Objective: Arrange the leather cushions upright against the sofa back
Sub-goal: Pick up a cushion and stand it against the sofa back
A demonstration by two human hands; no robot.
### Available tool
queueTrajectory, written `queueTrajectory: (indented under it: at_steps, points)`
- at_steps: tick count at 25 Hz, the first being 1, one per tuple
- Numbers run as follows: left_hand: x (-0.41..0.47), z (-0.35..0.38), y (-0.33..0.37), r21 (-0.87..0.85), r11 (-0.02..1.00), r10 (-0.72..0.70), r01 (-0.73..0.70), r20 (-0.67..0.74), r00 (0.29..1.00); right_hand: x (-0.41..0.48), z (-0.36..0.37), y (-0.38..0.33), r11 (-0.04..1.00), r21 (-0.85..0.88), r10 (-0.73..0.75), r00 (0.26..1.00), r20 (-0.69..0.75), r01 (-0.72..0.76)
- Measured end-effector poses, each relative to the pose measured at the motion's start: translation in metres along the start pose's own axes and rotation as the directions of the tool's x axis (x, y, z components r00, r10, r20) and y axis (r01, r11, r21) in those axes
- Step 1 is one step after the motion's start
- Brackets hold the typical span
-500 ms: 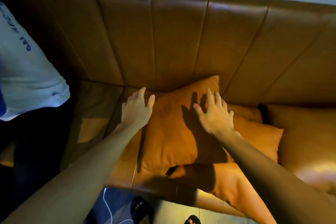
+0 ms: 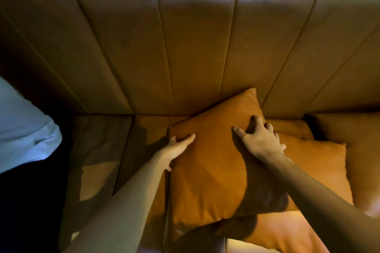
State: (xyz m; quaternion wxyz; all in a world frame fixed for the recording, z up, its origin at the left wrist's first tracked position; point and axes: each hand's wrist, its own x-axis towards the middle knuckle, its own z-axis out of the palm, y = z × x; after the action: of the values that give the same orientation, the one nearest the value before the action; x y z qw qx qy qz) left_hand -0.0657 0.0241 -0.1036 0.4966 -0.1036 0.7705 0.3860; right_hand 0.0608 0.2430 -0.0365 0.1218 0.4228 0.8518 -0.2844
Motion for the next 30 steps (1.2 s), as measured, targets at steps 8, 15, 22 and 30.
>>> queueTrajectory:
  at_steps: [8,15,22,30]
  points:
    - [0.014,-0.003,-0.012,-0.340,0.928,-0.153,0.150,0.018,0.988,0.002,-0.005,-0.002,0.990,0.140,0.031,0.999,-0.010,-0.030]
    - [-0.029,-0.082,-0.002,-0.511,0.859,-0.073,-0.032,-0.185,0.980,-0.014,0.008,-0.044,0.897,0.442,0.024,1.000,-0.016,-0.015]
    - [-0.064,-0.176,0.024,-0.514,0.778,0.086,-0.361,-0.482,0.872,-0.027,0.019,-0.117,0.734,0.676,-0.148,0.987,0.066,0.065]
    - [-0.059,-0.255,0.040,-0.502,0.692,0.151,-0.518,-0.601,0.785,-0.006,0.051,-0.183,0.640,0.767,-0.255,0.953,0.162,0.041]
